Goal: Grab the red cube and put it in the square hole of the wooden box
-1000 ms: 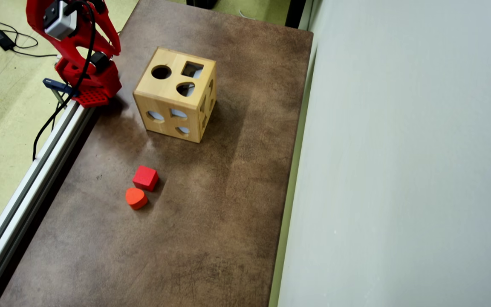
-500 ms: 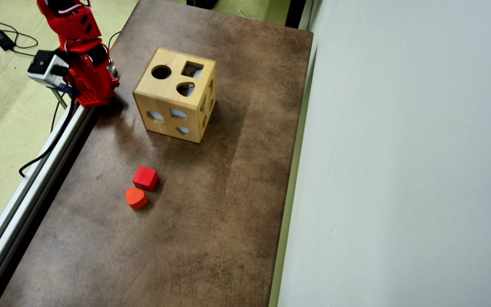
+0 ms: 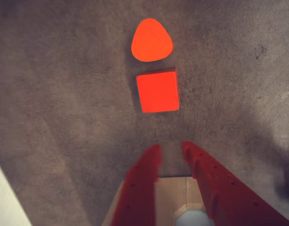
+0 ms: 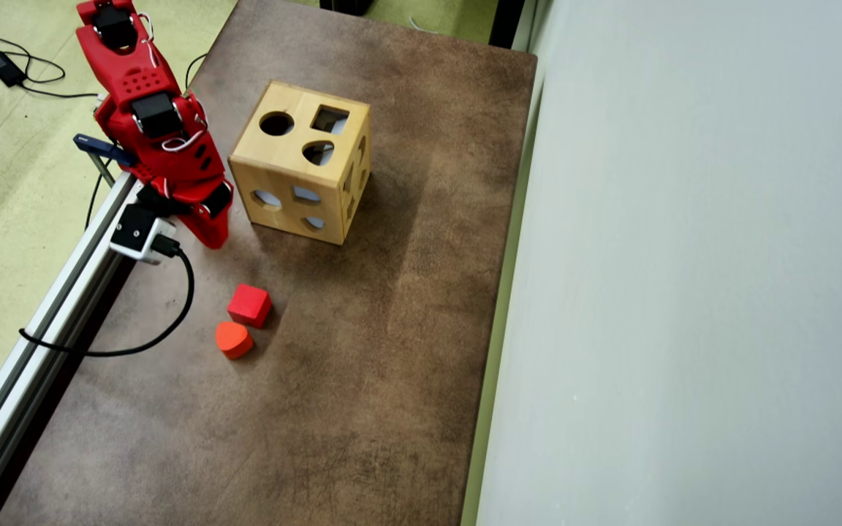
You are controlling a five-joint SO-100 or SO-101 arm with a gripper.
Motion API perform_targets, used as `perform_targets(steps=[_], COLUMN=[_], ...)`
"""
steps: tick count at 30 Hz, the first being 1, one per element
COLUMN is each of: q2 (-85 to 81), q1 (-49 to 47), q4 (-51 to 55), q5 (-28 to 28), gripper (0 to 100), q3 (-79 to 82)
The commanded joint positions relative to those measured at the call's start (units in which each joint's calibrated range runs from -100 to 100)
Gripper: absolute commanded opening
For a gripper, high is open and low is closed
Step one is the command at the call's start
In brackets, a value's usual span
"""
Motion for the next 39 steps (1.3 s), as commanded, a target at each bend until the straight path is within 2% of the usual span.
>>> perform_targets(steps=[1,9,14,19,26,39], q2=[3.1,9.6,11.6,14.4,17.9,22.3], q1=[0.4,0.4,0.4,2.6,5.3,4.5], q4=[-0.7,-0.7,-0.7,-1.2,-11.6,-12.7], q5=[0.3,0.4,2.1,5.8,6.2,5.9], gripper=[16,30,34,35,35,35], q3=[-0.8,-1.4,-1.8,-2.1,-2.1,-2.1])
